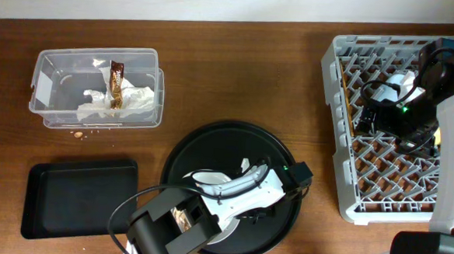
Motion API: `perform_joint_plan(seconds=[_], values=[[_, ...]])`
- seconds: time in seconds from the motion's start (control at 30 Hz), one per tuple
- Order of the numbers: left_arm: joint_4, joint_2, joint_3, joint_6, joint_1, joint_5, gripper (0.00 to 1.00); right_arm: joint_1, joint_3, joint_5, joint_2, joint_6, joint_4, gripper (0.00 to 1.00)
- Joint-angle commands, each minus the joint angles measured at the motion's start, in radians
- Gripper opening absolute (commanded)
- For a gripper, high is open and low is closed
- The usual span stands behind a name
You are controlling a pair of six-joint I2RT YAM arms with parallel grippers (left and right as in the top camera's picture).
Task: Sort waste into correct bins and load items into the dishwasher rack
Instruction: 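Lift the white plate with the left gripper toward the small black tray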
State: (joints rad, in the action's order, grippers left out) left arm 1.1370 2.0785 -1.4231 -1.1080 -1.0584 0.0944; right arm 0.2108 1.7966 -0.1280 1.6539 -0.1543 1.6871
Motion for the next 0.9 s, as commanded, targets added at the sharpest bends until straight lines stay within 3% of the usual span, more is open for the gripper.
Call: perform_joint_plan(seconds=[0.0,0.1,0.5,0.7,0.87], values=[[0.013,0.033,-0.015,-0.005,0.001,0.018,0.07,0.006,-0.002,0.009,-0.021,-0.005,0.000,0.99],[0.017,0.032,-0.015,-0.005,0.001,0.018,0.01,0.006,-0.002,0.009,-0.021,-0.005,0.000,0.99],[0.183,0.030,-0.141,-0.005,0.005,0.067,0.01,0.006,-0.002,0.009,-0.021,-0.005,0.000,0.99],[0.342,0.015,-0.225,-0.005,0.068,0.156,0.01,0.006,-0.002,0.009,-0.021,-0.005,0.000,0.99],[0.373,-0.022,-0.228,0.003,0.150,0.176,0.01,0.006,-0.002,0.009,-0.021,-0.005,0.000,0.98]])
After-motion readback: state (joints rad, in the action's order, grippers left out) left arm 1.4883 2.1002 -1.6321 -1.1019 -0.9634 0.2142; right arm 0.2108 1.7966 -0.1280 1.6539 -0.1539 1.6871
